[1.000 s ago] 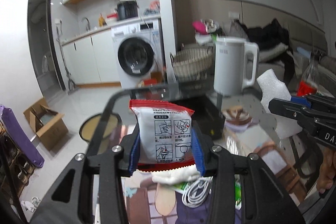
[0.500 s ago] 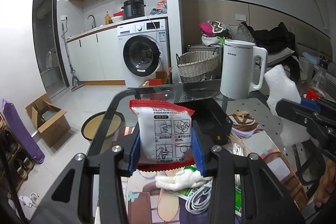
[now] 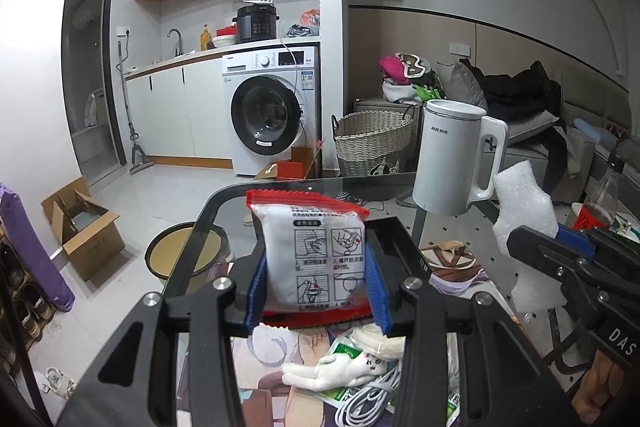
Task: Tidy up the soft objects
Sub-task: 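Lift the packet with the left tool while the right tool carries the foam over the black box, then open the left tool to drop the packet into the box while the right tool drops the foam, then move both open tools back down to the pile of soft items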
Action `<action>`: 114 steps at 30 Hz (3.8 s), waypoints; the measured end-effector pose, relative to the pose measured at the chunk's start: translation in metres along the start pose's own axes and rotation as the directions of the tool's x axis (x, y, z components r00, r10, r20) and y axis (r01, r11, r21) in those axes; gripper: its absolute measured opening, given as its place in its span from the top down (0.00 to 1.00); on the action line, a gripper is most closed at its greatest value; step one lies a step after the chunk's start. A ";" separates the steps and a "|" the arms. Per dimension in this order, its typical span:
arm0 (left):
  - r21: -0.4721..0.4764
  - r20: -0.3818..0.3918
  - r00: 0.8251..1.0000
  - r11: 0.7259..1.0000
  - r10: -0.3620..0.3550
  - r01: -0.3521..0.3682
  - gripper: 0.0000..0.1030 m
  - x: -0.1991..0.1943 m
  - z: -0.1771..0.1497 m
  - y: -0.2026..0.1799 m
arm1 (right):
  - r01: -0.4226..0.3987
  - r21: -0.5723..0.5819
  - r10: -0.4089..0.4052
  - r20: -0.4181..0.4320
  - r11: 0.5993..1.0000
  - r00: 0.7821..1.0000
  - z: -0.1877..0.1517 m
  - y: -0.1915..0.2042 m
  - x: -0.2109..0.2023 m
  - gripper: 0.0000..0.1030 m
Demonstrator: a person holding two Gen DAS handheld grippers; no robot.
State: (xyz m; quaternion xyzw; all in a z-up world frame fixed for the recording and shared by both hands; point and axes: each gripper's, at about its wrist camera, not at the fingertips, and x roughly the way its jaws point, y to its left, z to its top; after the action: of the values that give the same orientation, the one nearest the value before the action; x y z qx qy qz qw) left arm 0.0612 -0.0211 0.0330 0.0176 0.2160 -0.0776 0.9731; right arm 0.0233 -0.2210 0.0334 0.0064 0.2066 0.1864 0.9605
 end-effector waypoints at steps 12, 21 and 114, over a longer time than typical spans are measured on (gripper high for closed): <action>-0.007 0.024 1.000 1.000 0.011 -0.011 0.60 0.019 0.042 0.011 | 0.002 -0.015 -0.002 0.034 1.000 0.999 0.040 0.001 0.019 0.79; -0.027 -0.037 0.999 0.999 0.017 -0.018 0.60 0.058 0.060 0.023 | 0.015 0.002 -0.015 -0.012 1.000 1.000 0.074 0.001 0.075 0.79; -0.023 -0.412 0.901 0.990 -0.135 0.138 0.24 0.080 -0.006 0.030 | 0.057 0.096 -0.006 -0.464 0.994 0.886 0.007 -0.067 0.098 0.72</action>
State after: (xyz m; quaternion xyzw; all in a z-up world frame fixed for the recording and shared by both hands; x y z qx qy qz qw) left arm 0.1346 -0.0020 -0.0063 0.0219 0.4169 -0.1408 0.8977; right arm 0.1321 -0.2474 -0.0051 0.0098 0.4395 0.1558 0.8846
